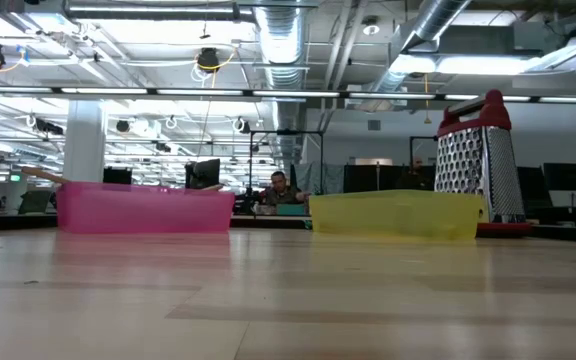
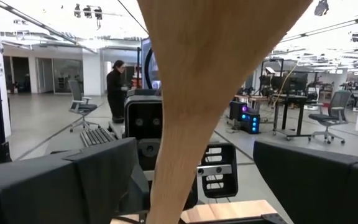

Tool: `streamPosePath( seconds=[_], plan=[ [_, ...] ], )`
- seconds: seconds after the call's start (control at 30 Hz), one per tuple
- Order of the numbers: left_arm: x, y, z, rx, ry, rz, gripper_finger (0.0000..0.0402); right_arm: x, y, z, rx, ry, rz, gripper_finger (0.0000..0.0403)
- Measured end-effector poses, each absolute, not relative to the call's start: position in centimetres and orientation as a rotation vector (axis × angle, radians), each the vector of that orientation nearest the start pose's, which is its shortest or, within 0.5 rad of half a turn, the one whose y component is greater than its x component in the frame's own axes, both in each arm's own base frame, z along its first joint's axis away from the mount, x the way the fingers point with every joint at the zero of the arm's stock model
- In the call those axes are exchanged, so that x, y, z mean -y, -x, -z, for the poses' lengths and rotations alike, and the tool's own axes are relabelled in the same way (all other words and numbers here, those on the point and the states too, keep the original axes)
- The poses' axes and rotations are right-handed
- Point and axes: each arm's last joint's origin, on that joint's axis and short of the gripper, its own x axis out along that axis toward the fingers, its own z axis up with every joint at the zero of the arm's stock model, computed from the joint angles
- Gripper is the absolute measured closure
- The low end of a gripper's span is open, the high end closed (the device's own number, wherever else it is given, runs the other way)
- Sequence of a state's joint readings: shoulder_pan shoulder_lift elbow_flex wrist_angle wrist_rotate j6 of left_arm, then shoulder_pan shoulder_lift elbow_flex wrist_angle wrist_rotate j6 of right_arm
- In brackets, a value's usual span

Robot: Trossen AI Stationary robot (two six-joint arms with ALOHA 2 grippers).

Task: Pick & Place Kitchen Items
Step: Put the wooden slotted serving spoon into the blue bin

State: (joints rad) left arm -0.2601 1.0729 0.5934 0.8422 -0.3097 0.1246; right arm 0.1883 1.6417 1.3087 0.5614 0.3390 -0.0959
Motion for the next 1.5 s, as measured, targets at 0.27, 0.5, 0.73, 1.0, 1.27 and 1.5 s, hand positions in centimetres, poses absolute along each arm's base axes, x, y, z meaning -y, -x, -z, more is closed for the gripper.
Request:
streamPosePath(
  seconds=[0.27, 0.5, 0.73, 1.0, 1.27, 1.5],
  plan=[
    [4.9, -22.3, -30.9, 0.348, -0.022, -0.074, 0.0347, -6.2, -37.8, -36.4, 0.205, 0.038, 0.162, 0.0153],
    [4.9, -22.3, -30.9, 0.346, -0.030, -0.074, 0.0344, -6.3, -37.8, -36.4, 0.199, 0.046, 0.145, 0.0318],
    [4.9, -22.3, -30.9, 0.343, -0.025, -0.073, 0.0343, -6.3, -37.7, -36.3, 0.191, 0.027, 0.148, 0.0318],
    [4.9, -22.3, -30.8, 0.338, 0.028, -0.076, 0.0311, -6.1, -37.1, -36.9, 0.170, 0.055, 0.201, 0.0318],
    [5.1, -22.4, -30.7, 0.318, 0.051, -0.022, 0.0239, -5.8, -34.2, -38.8, 0.036, 0.135, 0.351, 0.0318],
    [5.2, -22.4, -30.5, 0.297, 0.048, -0.018, 0.0214, -6.8, -29.5, -39.1, -0.241, 0.330, 0.530, 0.0318]
  ],
)
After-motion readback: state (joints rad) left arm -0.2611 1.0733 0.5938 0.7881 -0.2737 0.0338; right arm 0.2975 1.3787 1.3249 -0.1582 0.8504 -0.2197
